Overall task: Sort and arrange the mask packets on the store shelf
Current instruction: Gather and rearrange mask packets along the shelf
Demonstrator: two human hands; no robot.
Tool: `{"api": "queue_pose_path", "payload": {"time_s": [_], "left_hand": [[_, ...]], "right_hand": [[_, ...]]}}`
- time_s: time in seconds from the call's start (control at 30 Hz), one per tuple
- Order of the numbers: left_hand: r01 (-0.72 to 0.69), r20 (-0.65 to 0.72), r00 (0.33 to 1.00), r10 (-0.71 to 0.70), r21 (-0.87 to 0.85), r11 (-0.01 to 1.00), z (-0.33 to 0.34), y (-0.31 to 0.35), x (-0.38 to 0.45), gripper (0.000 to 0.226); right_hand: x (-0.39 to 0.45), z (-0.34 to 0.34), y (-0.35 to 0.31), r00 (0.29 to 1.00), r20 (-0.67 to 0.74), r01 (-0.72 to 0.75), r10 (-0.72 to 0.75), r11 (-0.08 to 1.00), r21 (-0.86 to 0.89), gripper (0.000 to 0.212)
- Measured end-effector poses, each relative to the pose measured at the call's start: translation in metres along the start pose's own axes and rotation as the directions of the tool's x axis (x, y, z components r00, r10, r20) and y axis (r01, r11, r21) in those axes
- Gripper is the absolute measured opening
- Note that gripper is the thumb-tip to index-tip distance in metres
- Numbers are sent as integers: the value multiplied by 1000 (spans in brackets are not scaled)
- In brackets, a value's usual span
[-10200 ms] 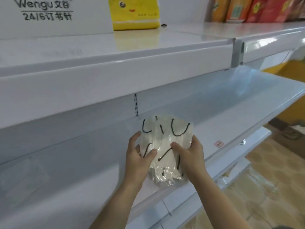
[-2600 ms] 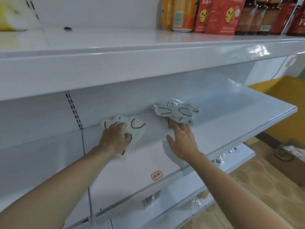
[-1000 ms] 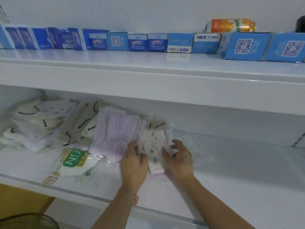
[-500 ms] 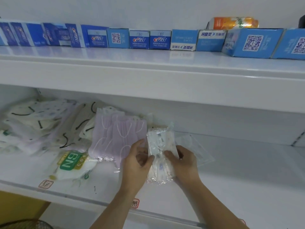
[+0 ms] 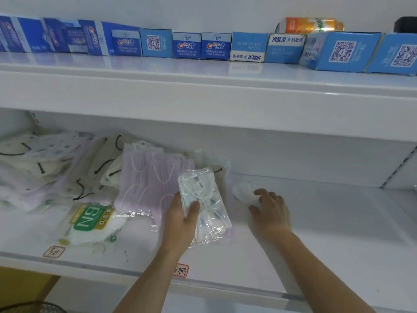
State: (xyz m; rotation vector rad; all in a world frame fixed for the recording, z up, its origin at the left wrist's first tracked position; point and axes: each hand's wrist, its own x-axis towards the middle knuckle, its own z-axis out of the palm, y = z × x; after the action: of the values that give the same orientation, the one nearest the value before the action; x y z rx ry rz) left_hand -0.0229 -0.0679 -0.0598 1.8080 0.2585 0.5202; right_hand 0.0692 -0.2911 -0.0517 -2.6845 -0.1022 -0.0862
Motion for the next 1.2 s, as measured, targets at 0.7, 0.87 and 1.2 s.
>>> {"api": "queue_pose_path", "payload": {"time_s": [0.7,0.87,1.2], "left_hand": [[-32,-105,994,29,-33,999,-4,8,2,34],[85,-273,949,-160,-268,960,-5,4,2,43],[128,-316,908,-275,-417,900,-5,2,3,51]], "right_hand": [[-38,28,-82,1000,-1,16,-23,650,760,9],[-20,28,-70,1000,-16,-7,23,754,657,14],[-1,28,-72,999,36,-17,-4,814,580,42]]}}
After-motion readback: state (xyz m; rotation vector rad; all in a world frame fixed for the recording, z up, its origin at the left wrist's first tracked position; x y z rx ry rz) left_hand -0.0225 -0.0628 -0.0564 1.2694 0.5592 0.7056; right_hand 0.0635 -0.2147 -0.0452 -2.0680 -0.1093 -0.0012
